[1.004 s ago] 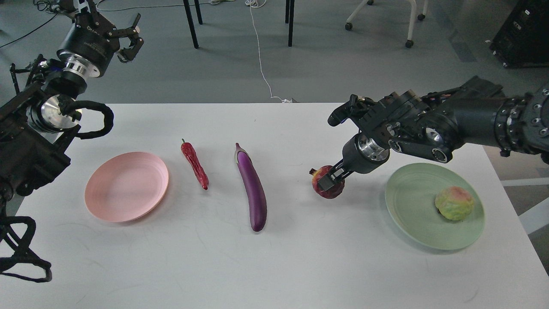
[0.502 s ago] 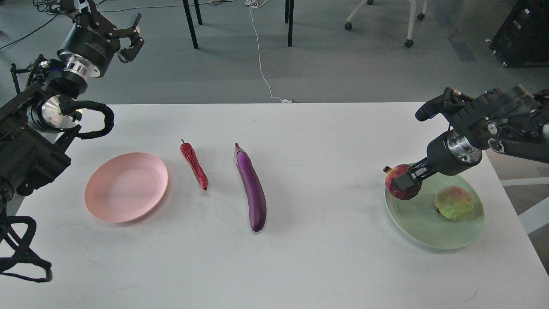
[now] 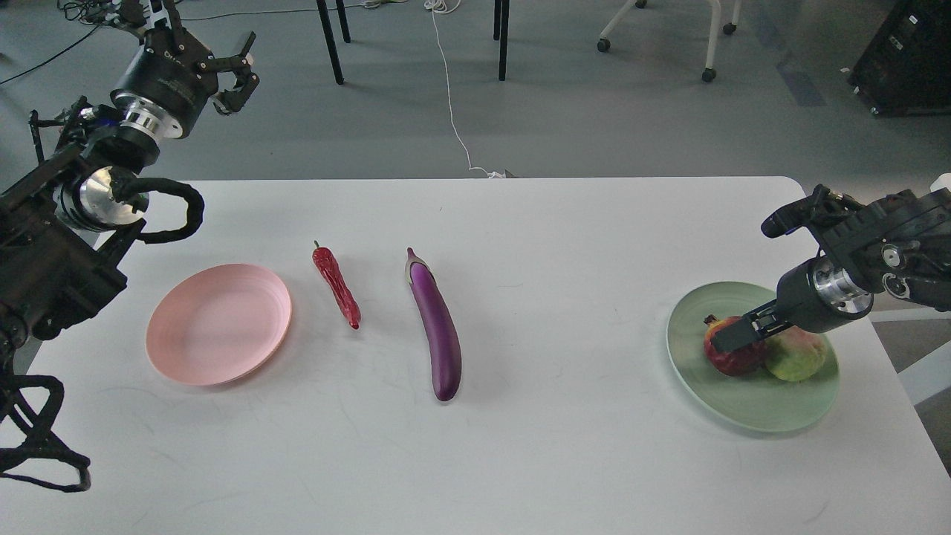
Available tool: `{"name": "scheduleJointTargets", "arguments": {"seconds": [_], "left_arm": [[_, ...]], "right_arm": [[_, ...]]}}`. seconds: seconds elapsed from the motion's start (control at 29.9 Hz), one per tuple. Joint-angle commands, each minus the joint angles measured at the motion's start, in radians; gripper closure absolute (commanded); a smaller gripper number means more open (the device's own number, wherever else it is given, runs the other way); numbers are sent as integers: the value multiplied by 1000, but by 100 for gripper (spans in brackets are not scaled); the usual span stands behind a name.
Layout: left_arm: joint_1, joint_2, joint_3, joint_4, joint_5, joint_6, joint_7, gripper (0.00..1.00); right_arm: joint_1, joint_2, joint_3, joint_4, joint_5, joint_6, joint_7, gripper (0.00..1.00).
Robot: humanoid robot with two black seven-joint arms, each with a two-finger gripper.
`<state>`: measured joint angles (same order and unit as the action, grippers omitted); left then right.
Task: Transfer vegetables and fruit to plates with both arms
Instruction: 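Carry the pomegranate onto the green plate and release it, then raise the right arm away and reach the left gripper to the red chili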
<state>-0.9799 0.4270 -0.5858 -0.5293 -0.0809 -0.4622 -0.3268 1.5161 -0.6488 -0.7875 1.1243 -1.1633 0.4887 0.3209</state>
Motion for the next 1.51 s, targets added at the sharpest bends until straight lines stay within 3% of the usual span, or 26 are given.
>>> {"name": "scheduleJointTargets", "arguments": {"seconds": [0.0,0.13,0.33,0.57,0.74,0.8,0.94,1.04,1.14,1.34,1.47], "left_arm": [[-6,3,21,-1,12,-6,0,2],[-17,10,23,-47,122,-4,-3,2],[-10,33,30,-250,433,39,-3,2],[-17,166,228,-507,734,108,-5,2],[-16,220,302,-656,1111,163,5,2],[-13,226,323,-696,1264,178,26,2],[-10,236,365,-736,1554,178,129,2],[-8,234,373,-758,1694,169,156,3],[-8,231,417,-759,1762,166,181,4],[-3,223,497,-745,1800,166,316,7],[10,205,524,-677,1793,166,322,10]], "right_arm": [[-1,-23,46,0,5,-1,1,4],[-4,-74,229,-24,7,-1,3,4],[-105,-92,535,-158,186,0,9,2],[-266,-71,850,-317,439,-4,13,2],[-387,29,1049,-438,719,-6,17,2],[-430,61,1111,-481,842,-2,15,2],[-522,113,1226,-546,1150,0,13,1],[-595,124,1281,-546,1298,0,12,1],[-675,132,1327,-538,1346,0,13,1],[-786,158,1409,-521,1347,0,15,1],[-806,158,1410,-489,1346,0,15,1]]}}
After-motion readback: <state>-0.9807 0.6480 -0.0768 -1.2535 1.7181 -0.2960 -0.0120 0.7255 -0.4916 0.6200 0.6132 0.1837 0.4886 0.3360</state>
